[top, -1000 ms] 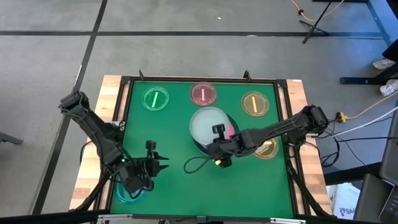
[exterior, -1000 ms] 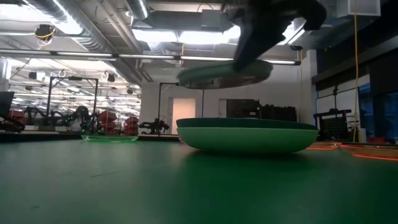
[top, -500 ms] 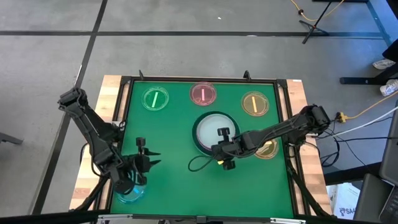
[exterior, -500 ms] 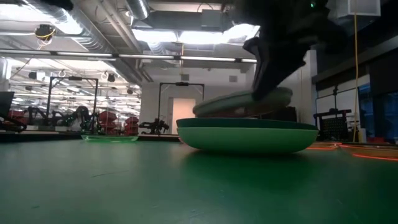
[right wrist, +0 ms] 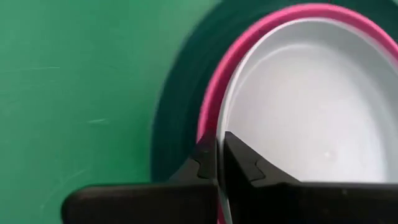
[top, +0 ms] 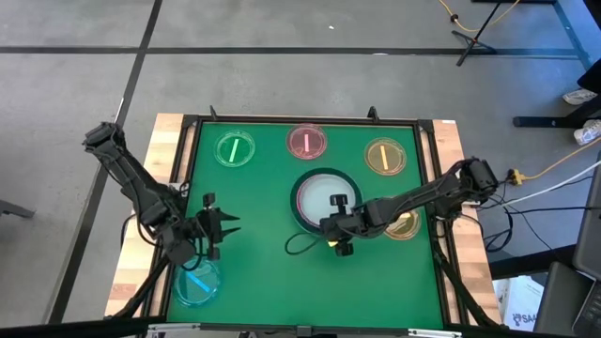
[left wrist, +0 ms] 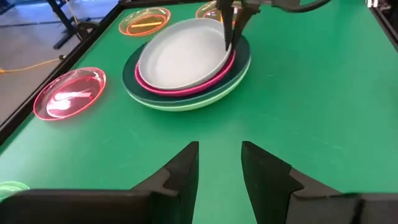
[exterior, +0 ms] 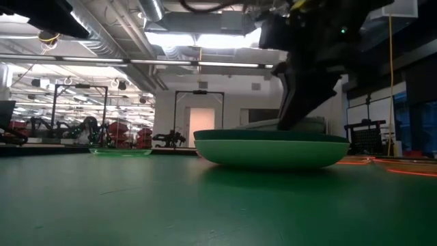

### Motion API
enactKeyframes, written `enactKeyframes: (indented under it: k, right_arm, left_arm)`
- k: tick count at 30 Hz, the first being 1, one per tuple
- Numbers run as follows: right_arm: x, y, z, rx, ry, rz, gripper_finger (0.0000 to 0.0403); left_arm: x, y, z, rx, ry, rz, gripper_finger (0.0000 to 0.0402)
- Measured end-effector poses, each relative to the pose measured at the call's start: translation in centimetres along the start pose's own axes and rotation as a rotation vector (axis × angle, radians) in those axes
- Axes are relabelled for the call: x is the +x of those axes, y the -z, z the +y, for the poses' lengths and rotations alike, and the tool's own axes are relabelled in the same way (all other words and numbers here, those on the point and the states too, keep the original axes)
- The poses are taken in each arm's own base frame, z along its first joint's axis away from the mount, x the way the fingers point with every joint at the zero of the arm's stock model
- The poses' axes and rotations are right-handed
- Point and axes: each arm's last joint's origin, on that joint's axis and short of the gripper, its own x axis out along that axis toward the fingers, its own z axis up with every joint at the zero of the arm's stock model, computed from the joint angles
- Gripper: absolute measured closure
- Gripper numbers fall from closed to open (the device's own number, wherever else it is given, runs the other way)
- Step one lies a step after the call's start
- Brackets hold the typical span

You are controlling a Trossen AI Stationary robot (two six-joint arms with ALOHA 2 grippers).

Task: Stack plastic plates
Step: Stack the light blue plate on top of the pink plate, then stack the bottom orange plate on top of the light blue plate

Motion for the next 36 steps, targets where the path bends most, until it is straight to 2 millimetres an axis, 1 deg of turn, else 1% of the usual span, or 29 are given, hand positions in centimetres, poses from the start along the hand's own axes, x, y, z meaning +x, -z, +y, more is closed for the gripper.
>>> enactKeyframes:
  k: [4,9,12,18,20,22,25,28,30,32,34,36]
  right_arm:
    - [0.7,0.6,-0.3,0.026,0.004,0.004,0.0402]
    - [0.9,0.3,-0.2,0.052,0.014,-0.063,0.0396]
    - [0.9,0.0,-0.2,0.06,0.015,-0.092,0.037]
    - [0.8,0.0,-0.2,0.043,0.015,-0.083,0.029]
    - [0.0,0.0,-0.4,0.016,0.008,-0.033,0.0269]
    - [-1.4,-0.4,-0.4,0.02,-0.01,-0.017,0.0255]
    - [-3.7,-0.3,-0.2,0.044,-0.015,-0.019,0.0246]
    - [-5.9,0.2,0.1,0.087,-0.028,-0.031,0.0245]
    - [-7.2,0.8,0.5,0.127,-0.038,-0.033,0.0244]
    - [-7.9,1.9,0.9,0.172,-0.023,-0.017,0.0244]
    - [-8.4,3.2,1.3,0.228,-0.006,0.009,0.0244]
    - [-8.4,4.5,1.8,0.298,0.004,0.054,0.0244]
  left_arm:
    - [0.2,-0.1,0.1,-0.011,-0.007,0.003,0.0288]
    - [0.5,-0.2,0.3,-0.018,-0.006,0.016,0.0288]
    - [0.6,-0.5,0.2,-0.005,0.001,0.002,0.0288]
    - [0.6,-1.0,-0.2,0.021,0.05,-0.025,0.0288]
    - [0.6,-1.0,-0.3,0.019,0.056,-0.03,0.0288]
    - [0.6,-1.1,-0.3,0.015,0.058,-0.033,0.0288]
    - [0.6,-1.1,-0.3,0.014,0.052,-0.038,0.0288]
    - [0.6,-1.1,-0.3,0.013,0.052,-0.039,0.0288]
    - [0.6,-1.1,-0.3,0.013,0.052,-0.039,0.0288]
    - [0.6,-1.1,-0.3,0.012,0.053,-0.04,0.0288]
    - [0.6,-1.1,-0.3,0.013,0.052,-0.039,0.0288]
    - [0.6,-1.1,-0.3,0.012,0.053,-0.04,0.0288]
